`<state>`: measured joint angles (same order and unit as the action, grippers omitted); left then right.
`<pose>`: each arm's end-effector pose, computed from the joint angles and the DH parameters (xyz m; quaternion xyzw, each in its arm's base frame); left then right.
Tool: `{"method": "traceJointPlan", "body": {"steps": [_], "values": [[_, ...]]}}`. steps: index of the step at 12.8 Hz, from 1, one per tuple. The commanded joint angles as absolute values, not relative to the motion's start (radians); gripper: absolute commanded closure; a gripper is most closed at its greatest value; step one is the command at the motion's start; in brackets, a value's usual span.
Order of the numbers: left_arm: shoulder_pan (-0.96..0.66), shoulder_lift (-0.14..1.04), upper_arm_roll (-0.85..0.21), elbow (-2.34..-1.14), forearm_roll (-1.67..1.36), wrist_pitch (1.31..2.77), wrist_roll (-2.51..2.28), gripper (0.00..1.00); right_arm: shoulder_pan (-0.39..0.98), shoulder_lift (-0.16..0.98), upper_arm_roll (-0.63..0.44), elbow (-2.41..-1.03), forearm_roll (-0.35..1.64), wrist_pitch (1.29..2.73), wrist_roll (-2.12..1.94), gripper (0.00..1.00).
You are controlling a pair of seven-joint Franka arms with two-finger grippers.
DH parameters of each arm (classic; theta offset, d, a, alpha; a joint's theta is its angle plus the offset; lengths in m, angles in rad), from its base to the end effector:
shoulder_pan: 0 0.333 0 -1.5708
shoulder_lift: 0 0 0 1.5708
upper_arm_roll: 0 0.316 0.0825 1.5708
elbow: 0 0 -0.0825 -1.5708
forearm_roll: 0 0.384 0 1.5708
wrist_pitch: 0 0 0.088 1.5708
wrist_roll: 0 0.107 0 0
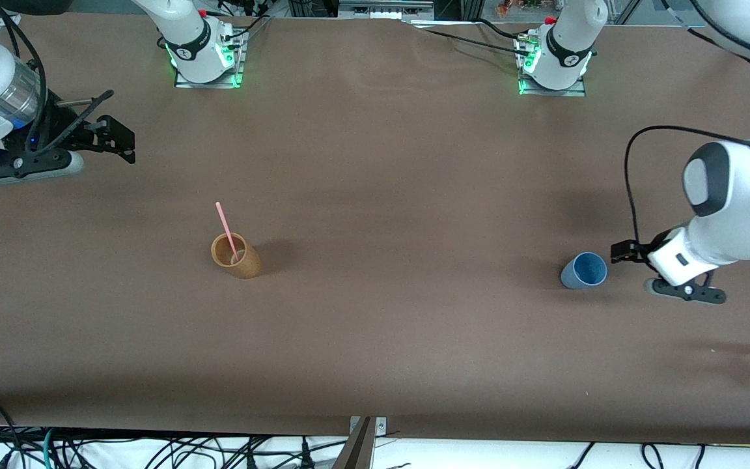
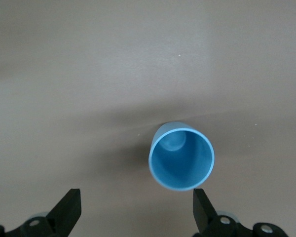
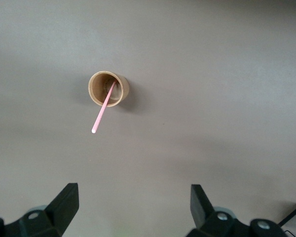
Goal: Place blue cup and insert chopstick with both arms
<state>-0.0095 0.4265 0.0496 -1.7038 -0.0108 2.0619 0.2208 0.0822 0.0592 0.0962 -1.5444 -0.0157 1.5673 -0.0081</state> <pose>0.6552 0.0227 0.3402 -0.9954 0.0893 0.0344 0.0012 0.5631 0.0982 0.6035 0.9955 0.0932 -0.0175 0.0065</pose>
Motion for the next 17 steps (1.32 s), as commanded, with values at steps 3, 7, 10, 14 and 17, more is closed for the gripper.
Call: {"method": "traceJointPlan", "body": {"steps": [3,7,10,14,17], "values": [[-0.034,0.478,0.046,-1.871,0.067,2.366,0.238,0.01,0.11,0.099,0.104,-1.543,-0.002,1.589,-0.008,0.0],[-0.037,0.505,0.043,-1.91,0.066,2.427,0.244,0.73,0.114,0.188,0.127,-1.64,-0.005,1.747,-0.011,0.0],[-0.04,0.509,0.043,-1.901,0.066,2.418,0.241,1.0,0.114,0.311,0.169,-1.64,-0.014,1.824,0.018,0.0],[-0.044,0.506,0.043,-1.885,0.066,2.416,0.232,1.0,0.117,0.406,0.186,-1.644,-0.015,1.902,0.063,0.01],[-0.055,0.489,0.005,-1.827,0.052,2.314,0.213,1.0,0.117,0.449,0.186,-1.651,-0.012,1.911,0.066,0.06]]}}
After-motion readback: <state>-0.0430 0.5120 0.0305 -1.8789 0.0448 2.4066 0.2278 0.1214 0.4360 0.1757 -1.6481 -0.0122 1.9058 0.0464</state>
